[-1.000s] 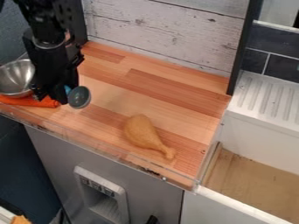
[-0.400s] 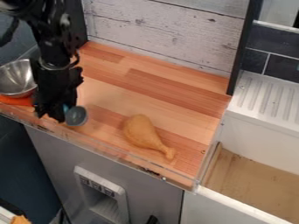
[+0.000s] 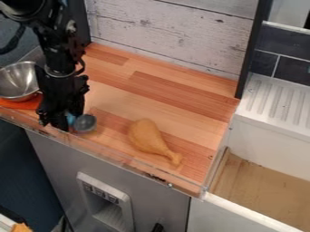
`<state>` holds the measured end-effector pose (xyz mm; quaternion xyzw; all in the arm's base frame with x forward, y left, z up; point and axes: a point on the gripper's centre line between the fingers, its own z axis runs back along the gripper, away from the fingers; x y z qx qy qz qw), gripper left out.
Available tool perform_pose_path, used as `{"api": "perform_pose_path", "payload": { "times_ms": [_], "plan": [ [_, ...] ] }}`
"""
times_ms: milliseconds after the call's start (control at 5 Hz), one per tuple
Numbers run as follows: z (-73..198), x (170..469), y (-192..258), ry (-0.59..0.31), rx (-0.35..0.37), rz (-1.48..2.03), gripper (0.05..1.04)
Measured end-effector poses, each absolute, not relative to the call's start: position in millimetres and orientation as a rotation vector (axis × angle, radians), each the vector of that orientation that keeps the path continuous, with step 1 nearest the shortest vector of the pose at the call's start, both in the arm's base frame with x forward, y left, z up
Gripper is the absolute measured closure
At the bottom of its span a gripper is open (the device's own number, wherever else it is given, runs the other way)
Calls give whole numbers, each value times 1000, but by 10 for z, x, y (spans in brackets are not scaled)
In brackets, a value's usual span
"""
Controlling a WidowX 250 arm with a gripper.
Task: Move the blue object to the edge of the table
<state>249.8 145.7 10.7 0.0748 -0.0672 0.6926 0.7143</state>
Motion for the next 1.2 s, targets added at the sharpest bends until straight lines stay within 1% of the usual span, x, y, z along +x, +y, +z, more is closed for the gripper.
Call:
{"api": "perform_pose_path", "payload": {
  "times_ms": [200,400,600,800,1000,1200],
  "plan": [
    [122,2526,1451,-145,154,1539,129],
    [130,2532,1445,-142,149,1539,79],
    [147,2533,1416,-132,135,1533,82],
    [414,2612,1394,-195,109,1528,84],
    [787,2712,1328,-305,88,1501,84],
    [1000,2723,1346,-377,78,1498,84]
  ]
}}
